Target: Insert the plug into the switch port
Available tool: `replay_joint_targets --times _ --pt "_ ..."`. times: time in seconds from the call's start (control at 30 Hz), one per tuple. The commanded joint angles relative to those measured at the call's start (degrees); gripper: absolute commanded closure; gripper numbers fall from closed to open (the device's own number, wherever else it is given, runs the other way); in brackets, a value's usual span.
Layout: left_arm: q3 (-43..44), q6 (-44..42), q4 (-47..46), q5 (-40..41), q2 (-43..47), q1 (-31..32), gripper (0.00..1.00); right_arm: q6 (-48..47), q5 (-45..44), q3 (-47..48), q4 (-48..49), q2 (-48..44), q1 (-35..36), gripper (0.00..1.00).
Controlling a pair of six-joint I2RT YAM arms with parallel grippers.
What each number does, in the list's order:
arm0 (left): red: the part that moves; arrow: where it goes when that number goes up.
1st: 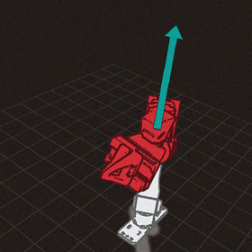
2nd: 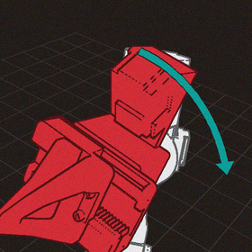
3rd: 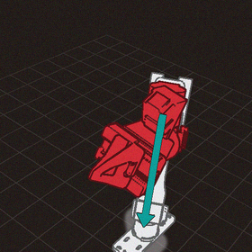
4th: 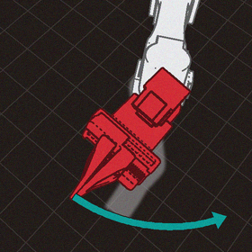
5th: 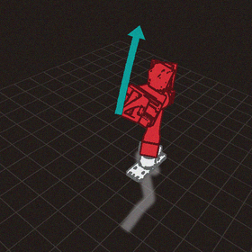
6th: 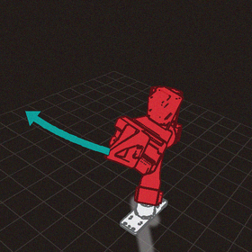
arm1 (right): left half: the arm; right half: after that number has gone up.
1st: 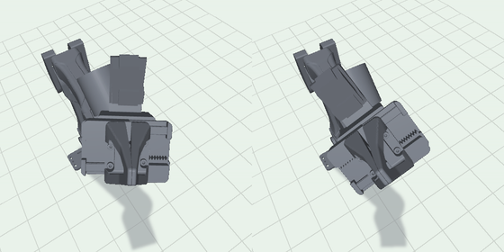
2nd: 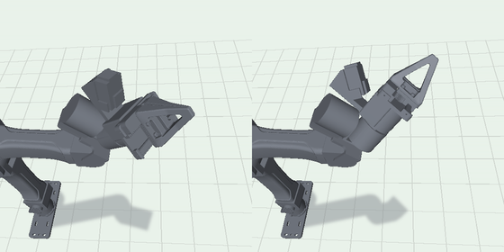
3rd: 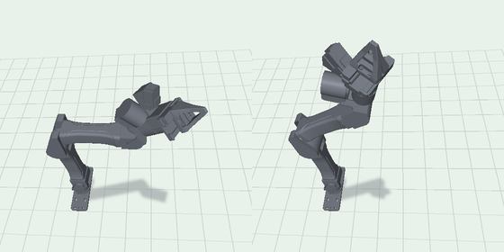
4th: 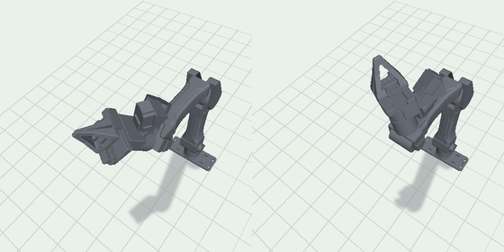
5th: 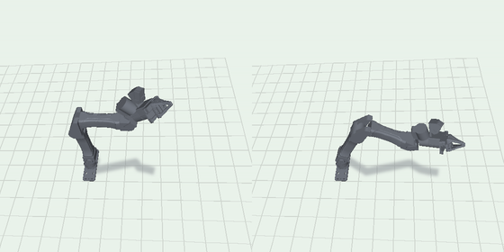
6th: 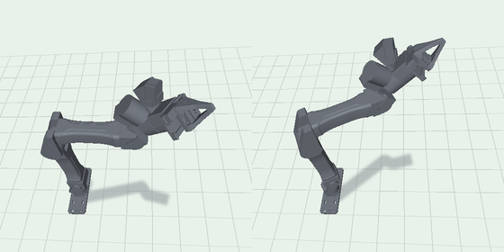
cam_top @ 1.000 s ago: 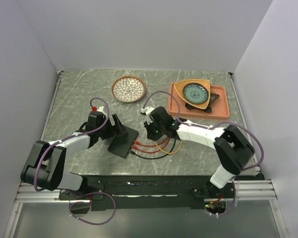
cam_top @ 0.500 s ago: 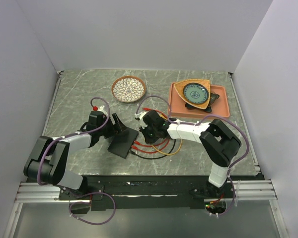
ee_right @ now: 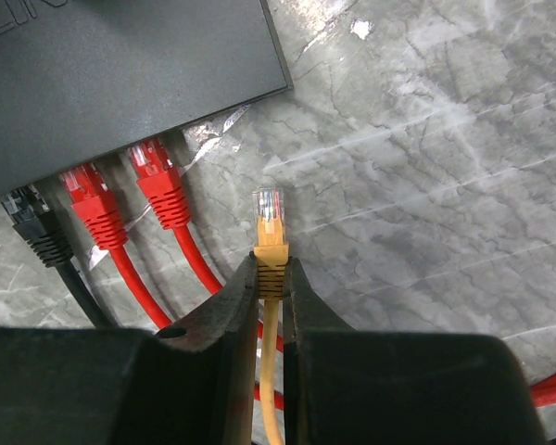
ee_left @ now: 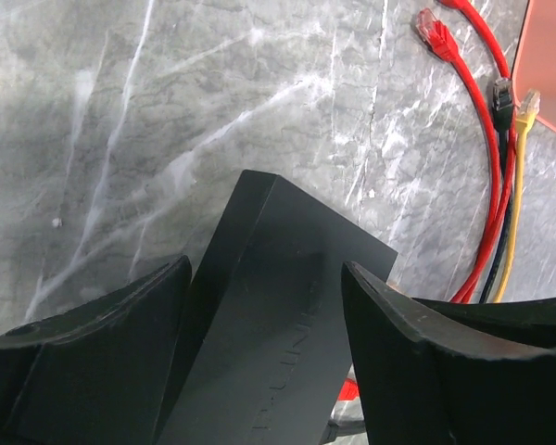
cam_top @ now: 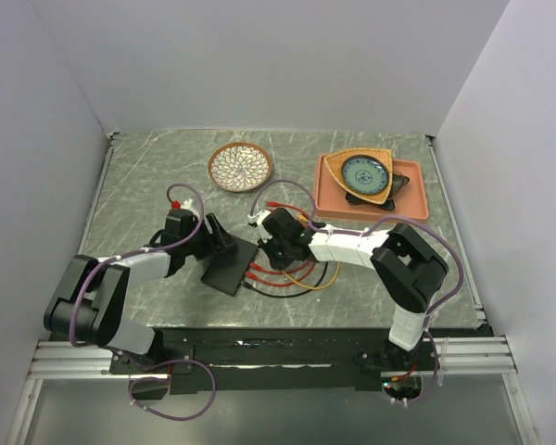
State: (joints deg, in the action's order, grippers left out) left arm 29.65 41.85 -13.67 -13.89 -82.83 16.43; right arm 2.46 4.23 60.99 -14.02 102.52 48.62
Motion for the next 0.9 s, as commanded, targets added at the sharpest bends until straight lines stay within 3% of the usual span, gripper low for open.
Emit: replay_joint_targets --times 0.0,0.23,0.6,0.87 --pt "-2.1 1.1 5.2 3.6 0.6 -0.1 0.28 -0.5 -1.6 2.3 0.5 0.6 0.5 1.0" --pt "-2.0 2.3 7.5 7.1 2.4 0.0 0.32 -0.5 -1.9 2.0 1.3 0.8 0.7 1.0" --pt "-1.8 2.3 7.3 6.7 0.4 0.3 0.42 -0.6 -0.3 2.0 3.8 0.7 1.4 1.0" --pt "-1.7 2.4 6.5 6.0 -0.8 0.6 0.44 -0.7 -1.6 0.9 7.9 0.9 2.4 1.0"
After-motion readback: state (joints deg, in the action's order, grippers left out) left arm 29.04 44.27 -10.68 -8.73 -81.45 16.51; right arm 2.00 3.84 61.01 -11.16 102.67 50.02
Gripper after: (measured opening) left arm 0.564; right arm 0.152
